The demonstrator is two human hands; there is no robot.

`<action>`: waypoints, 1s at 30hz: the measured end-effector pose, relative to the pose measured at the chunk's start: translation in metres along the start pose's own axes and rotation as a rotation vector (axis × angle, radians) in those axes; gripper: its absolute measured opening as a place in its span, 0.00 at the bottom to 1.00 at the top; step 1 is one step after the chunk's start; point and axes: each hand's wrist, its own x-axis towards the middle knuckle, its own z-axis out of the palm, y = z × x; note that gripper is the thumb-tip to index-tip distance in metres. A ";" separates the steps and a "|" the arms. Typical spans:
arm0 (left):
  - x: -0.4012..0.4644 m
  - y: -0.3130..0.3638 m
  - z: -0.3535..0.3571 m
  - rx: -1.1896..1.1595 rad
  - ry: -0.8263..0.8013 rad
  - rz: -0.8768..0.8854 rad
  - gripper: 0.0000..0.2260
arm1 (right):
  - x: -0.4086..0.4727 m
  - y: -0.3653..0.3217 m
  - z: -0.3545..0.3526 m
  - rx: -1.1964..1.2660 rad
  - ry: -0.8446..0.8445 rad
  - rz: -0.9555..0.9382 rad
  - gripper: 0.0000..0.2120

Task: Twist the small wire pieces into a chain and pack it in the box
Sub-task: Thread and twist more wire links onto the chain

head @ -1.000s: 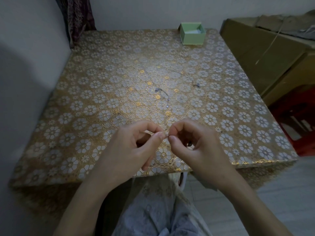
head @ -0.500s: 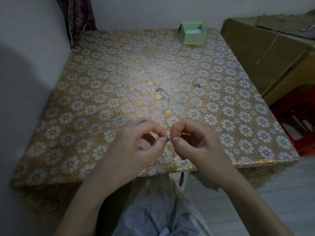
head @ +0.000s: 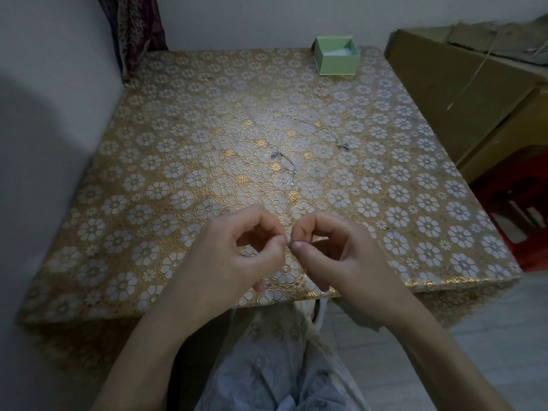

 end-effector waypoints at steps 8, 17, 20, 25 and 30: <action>0.001 0.001 0.002 0.020 0.035 -0.054 0.02 | 0.001 0.003 0.001 -0.299 0.048 -0.097 0.03; 0.001 -0.005 0.002 -0.075 0.048 -0.115 0.04 | 0.002 0.004 0.001 -0.323 0.071 -0.101 0.03; 0.001 -0.006 0.002 -0.093 0.062 -0.119 0.05 | 0.000 0.002 0.000 -0.279 0.083 -0.112 0.01; 0.001 -0.004 0.003 -0.048 0.065 -0.095 0.06 | 0.000 0.004 0.000 -0.415 0.118 -0.164 0.04; -0.001 0.001 0.006 0.019 0.077 -0.089 0.03 | 0.001 0.003 0.001 -0.543 0.142 -0.225 0.02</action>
